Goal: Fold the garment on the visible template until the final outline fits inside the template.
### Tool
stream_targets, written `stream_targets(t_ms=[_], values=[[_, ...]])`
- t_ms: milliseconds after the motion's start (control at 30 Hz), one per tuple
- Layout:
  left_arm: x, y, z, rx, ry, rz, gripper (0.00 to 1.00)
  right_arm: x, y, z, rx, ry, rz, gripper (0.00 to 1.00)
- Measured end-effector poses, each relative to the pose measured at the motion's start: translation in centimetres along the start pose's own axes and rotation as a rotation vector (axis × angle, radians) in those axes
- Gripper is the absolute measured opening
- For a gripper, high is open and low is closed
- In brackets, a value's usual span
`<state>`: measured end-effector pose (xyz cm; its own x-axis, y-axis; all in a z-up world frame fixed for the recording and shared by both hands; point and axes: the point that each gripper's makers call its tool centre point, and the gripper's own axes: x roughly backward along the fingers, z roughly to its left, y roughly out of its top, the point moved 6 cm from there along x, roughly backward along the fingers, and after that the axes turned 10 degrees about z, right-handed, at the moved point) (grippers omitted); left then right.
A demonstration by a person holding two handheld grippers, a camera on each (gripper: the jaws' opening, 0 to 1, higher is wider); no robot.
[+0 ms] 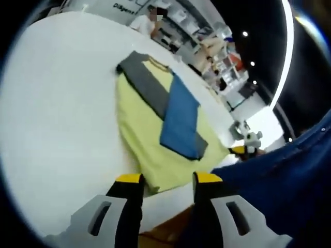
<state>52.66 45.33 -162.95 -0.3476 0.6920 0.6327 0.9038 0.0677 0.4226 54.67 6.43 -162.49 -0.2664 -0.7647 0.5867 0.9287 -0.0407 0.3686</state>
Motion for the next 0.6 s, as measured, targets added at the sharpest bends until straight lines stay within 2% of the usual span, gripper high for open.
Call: stream_targets(t_ms=[100,300,467,600], values=[[-0.1,0.1,0.4,0.000,0.018,-0.009,0.24,0.1,-0.1,-0.7,0.015,-0.059,0.009,0.13],[-0.3,0.2,0.7,-0.016,0.061,-0.014,0.14,-0.3,-0.1,-1.4,0.009,-0.086,-0.002,0.00],[-0.6,0.1,1.5,-0.016,0.110,-0.002,0.01,-0.3,-0.2,-1.8,0.005,-0.094,-0.006,0.00],[-0.5,0.1,1.4,-0.003,0.116,-0.016,0.00,-0.2,-0.3,-2.0,-0.002,-0.098,-0.013,0.00]])
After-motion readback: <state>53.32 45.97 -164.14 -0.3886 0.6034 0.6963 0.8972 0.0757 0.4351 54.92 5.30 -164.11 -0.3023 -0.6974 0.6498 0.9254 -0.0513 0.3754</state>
